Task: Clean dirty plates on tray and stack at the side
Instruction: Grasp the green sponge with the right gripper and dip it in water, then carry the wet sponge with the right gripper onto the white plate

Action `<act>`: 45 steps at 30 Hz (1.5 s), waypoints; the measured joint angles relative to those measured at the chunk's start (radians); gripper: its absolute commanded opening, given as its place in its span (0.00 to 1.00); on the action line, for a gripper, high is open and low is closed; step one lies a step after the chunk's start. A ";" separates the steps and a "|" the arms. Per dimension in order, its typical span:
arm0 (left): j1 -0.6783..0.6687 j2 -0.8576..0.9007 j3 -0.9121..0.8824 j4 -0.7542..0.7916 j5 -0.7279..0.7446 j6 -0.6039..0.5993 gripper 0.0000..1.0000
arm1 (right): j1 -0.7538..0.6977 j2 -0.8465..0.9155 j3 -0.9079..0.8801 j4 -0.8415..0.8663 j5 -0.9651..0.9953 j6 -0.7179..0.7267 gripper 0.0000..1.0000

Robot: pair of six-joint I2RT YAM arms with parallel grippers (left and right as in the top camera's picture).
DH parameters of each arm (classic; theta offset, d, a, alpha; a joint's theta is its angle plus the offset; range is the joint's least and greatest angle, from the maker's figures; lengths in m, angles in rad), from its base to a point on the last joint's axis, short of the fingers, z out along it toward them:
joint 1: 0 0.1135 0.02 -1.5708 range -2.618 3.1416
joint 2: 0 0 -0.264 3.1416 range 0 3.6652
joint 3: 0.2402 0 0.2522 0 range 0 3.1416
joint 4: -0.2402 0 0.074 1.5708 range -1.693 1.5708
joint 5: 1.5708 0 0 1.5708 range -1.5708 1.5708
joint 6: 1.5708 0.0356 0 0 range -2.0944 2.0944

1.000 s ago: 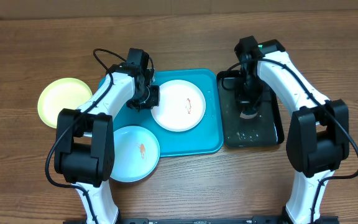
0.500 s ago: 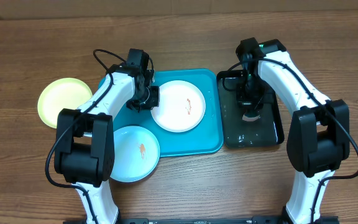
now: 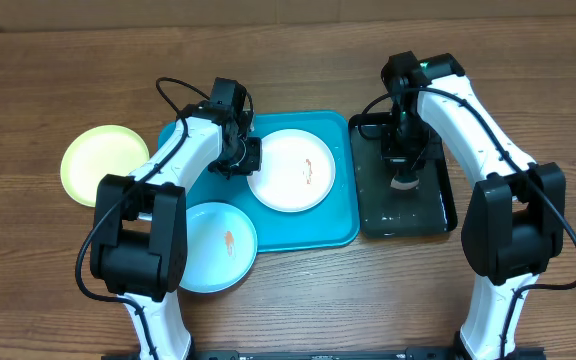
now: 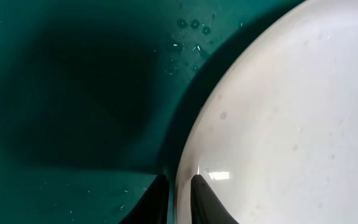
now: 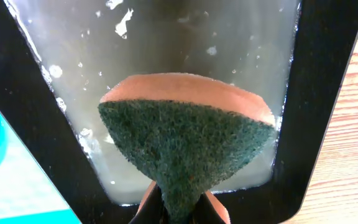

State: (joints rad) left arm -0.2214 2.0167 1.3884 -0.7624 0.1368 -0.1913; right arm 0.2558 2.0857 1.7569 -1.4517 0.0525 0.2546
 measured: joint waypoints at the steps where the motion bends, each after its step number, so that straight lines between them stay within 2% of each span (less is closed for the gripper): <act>1: 0.000 0.000 0.000 0.000 0.000 -0.002 0.05 | 0.000 0.000 0.000 0.000 0.000 0.000 0.04; 16: 0.000 0.000 0.000 0.000 -0.002 -0.004 0.04 | 0.002 0.000 0.000 0.004 -0.006 0.000 0.04; 24: 0.000 0.000 0.000 0.000 -0.002 -0.004 0.04 | 0.015 0.000 -0.048 0.116 -0.018 0.003 0.04; 28: 0.000 0.000 0.000 0.001 -0.002 -0.004 0.04 | 0.016 0.000 -0.064 0.120 -0.020 0.003 0.04; 32: 0.000 0.000 0.000 0.003 -0.002 -0.004 0.04 | 0.016 0.000 -0.018 0.033 -0.023 0.003 0.04; 37: 0.000 0.000 0.000 0.008 -0.002 -0.005 0.04 | 0.016 0.000 0.150 -0.066 -0.101 -0.024 0.04; 40: 0.000 0.000 0.000 0.008 -0.002 -0.005 0.04 | 0.021 -0.006 0.222 -0.065 -0.214 -0.058 0.04; 45: 0.000 0.000 0.000 0.008 -0.002 -0.008 0.04 | 0.073 -0.012 0.237 -0.014 -0.351 -0.077 0.04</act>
State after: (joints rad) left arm -0.2214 2.0167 1.3884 -0.7544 0.1345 -0.1997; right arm 0.3290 2.0735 1.9934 -1.4654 -0.2981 0.1776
